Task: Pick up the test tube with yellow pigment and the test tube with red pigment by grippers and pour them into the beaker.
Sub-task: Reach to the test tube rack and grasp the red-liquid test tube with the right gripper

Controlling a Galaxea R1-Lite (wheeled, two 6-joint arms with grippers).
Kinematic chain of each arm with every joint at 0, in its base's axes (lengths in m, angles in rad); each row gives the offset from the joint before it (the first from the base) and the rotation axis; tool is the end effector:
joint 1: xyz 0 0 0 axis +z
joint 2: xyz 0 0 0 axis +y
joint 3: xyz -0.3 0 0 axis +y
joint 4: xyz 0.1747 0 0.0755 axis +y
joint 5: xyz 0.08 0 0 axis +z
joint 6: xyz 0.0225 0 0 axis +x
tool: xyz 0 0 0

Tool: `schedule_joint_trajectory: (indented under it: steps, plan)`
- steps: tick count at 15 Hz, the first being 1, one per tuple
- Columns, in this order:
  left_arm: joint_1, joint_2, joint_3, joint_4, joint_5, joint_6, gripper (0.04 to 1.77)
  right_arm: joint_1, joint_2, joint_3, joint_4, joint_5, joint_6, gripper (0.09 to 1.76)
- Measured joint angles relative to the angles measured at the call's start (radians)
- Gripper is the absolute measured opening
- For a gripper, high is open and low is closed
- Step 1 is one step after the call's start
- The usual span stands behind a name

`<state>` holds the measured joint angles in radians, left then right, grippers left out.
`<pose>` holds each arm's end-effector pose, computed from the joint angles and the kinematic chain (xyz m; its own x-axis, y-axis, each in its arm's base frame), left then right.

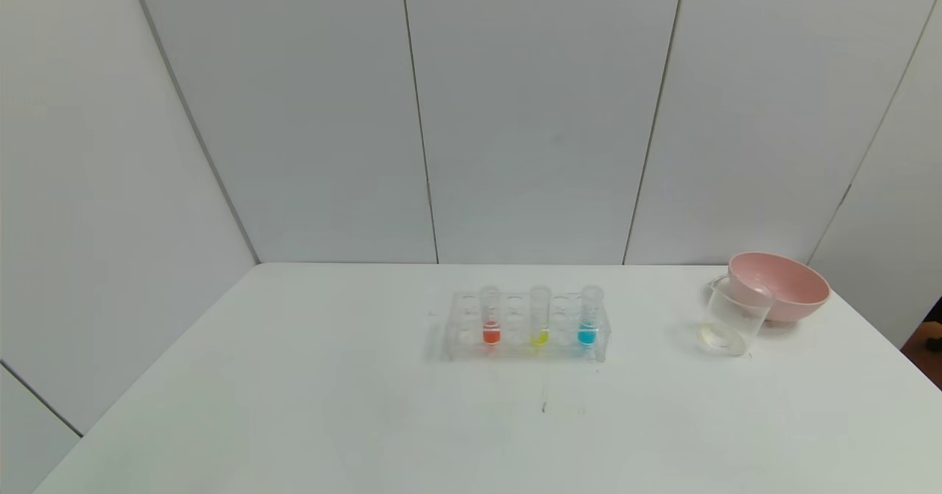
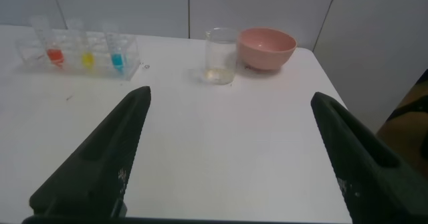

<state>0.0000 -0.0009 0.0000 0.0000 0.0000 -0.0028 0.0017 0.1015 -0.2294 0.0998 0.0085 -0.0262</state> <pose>-0.0229 0.0000 0.0755 1.0000 0.0000 0.0009 0.0000 1.0000 -0.0028 -0.0324 0.0001 0.1304 0.9996 0.0102 0.0281 -0.0095 0.9996 -0.0264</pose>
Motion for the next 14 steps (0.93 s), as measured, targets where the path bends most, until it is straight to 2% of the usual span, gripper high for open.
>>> schedule_joint_trajectory:
  steps: [3,6,9,11,14]
  plan:
    - [0.000,0.000,0.000,0.000,0.000,0.000,1.76,0.007,0.221,-0.176,-0.031,0.001,0.009,1.71]
    - [0.000,0.000,0.000,0.000,0.000,0.000,1.76,0.003,0.519,-0.356,-0.146,-0.008,0.037,1.71]
    - [0.000,0.000,0.000,0.000,0.000,0.000,1.76,0.036,0.849,-0.562,-0.258,-0.093,0.072,1.71]
    - [0.000,0.000,0.000,0.000,0.000,0.000,1.76,0.146,1.028,-0.672,-0.313,-0.230,0.115,1.71]
    - [0.000,0.000,0.000,0.000,0.000,0.000,1.76,0.404,1.246,-0.763,-0.423,-0.482,0.186,1.71]
